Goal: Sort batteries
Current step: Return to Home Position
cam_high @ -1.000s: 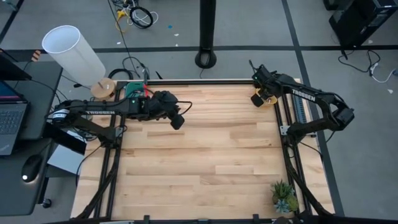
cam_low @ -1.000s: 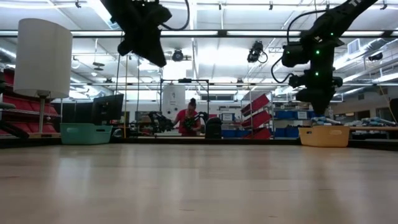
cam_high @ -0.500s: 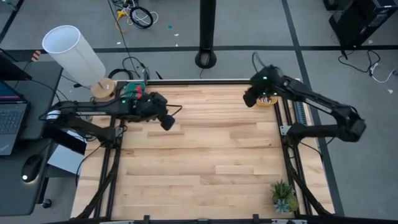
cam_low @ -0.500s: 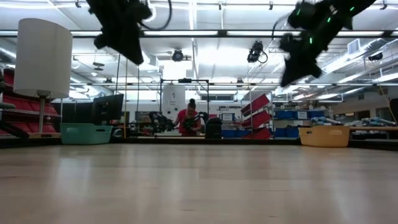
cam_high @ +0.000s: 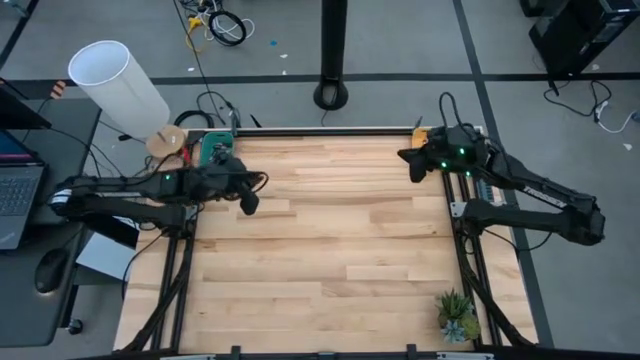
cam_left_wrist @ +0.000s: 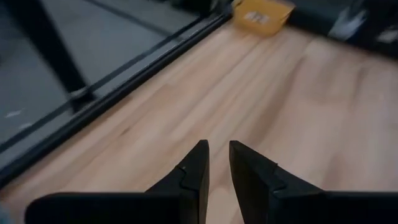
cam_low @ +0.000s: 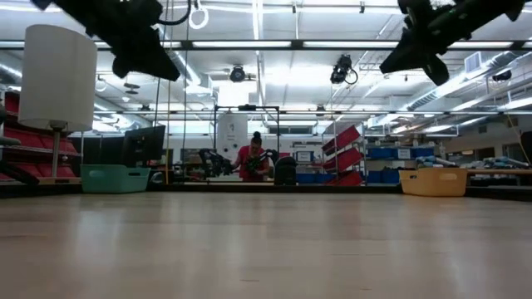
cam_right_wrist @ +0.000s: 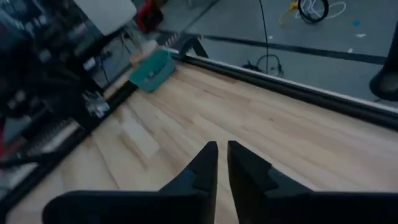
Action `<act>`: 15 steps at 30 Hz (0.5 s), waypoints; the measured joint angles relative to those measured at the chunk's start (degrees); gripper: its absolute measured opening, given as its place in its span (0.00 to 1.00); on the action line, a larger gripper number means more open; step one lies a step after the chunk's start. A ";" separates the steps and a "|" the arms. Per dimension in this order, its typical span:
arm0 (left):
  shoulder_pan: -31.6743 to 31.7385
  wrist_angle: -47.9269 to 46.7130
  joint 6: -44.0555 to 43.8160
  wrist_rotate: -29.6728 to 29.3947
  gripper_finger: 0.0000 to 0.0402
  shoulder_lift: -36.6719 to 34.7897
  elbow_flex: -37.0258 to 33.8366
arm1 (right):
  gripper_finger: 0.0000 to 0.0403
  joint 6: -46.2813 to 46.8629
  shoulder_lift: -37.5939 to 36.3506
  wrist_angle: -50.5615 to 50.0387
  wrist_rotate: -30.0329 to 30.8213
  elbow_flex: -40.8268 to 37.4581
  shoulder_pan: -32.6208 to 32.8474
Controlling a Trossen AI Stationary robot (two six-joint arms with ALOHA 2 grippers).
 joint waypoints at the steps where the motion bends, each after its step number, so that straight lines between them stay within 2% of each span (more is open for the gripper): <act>1: 0.00 3.44 -0.04 0.95 0.18 -1.58 -2.61 | 0.11 1.60 -1.20 0.87 1.12 -1.17 0.93; 4: 0.00 13.55 -1.17 3.50 0.18 -5.32 -9.50 | 0.09 6.26 -4.87 5.01 4.98 -5.15 3.99; 10: 0.00 30.90 -4.64 3.78 0.18 -10.73 -21.48 | 0.06 14.12 -12.25 17.93 12.56 -15.13 9.21; 15: 0.04 38.84 -8.16 2.76 0.18 -14.95 -29.48 | 0.04 21.43 -17.50 26.69 14.85 -24.24 12.47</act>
